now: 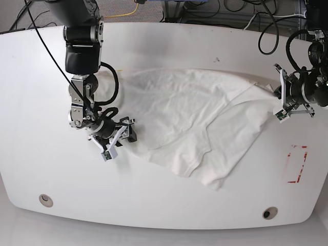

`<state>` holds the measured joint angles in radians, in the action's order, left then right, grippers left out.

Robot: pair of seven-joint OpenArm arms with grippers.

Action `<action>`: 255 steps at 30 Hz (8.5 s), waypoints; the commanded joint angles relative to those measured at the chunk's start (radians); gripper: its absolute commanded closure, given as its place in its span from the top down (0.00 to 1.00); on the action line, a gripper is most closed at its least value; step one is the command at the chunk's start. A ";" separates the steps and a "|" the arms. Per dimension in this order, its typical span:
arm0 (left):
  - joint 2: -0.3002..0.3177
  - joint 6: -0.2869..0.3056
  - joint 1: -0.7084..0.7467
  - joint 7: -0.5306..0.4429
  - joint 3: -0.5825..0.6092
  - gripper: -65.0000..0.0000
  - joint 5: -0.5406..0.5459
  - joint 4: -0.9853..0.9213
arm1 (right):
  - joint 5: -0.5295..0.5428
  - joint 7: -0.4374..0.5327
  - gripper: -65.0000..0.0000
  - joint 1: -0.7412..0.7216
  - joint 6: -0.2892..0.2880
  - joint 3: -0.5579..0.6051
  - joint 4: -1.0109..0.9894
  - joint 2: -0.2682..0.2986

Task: Layout the t-shirt on the table in an organized manner, then fold the t-shirt properly
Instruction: 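Lower the shirt and regrasp the hem with the right gripper, then raise the shirt with both grippers and swing it down onto the table, then release the shirt with the left gripper and regrasp its hem corner, then lift the t-shirt high with both grippers holding the hem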

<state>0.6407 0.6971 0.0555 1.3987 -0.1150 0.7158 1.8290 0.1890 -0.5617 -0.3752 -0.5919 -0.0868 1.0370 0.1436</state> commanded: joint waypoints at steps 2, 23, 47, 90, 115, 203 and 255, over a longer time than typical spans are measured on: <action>0.020 0.001 -0.013 -0.002 -0.009 0.00 0.003 0.011 | 0.019 0.016 0.44 -0.038 -0.003 -0.001 0.012 0.004; 0.020 0.001 -0.013 -0.002 -0.009 0.00 0.003 0.011 | 0.010 0.018 0.26 -0.089 0.000 -0.001 -0.079 -0.031; 0.017 0.001 -0.108 -0.002 -0.010 0.00 0.003 0.011 | 0.008 -0.220 0.00 -0.155 0.007 -0.008 0.305 -0.023; -0.293 0.001 -1.365 -0.072 0.174 0.00 -0.296 -0.368 | 0.007 -0.212 0.00 -0.930 -0.012 0.055 -0.045 0.185; -0.391 0.001 -1.365 -0.045 0.169 0.00 -0.351 -0.320 | 0.019 -0.292 0.00 -0.852 -0.053 0.052 0.111 0.316; -0.447 0.001 -0.236 -0.195 -0.475 0.71 0.024 -0.638 | 0.008 -0.453 0.00 0.081 -0.052 -0.195 0.846 0.100; -0.474 0.001 -0.365 -0.442 -0.391 0.00 0.026 -0.774 | 0.017 -0.453 0.00 0.081 -0.053 -0.199 0.863 0.100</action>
<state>0.1513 0.6895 -0.2752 0.9791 -0.5064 0.7105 0.9840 0.1921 -1.0412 -0.2703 -0.6476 -0.2806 1.8702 0.2321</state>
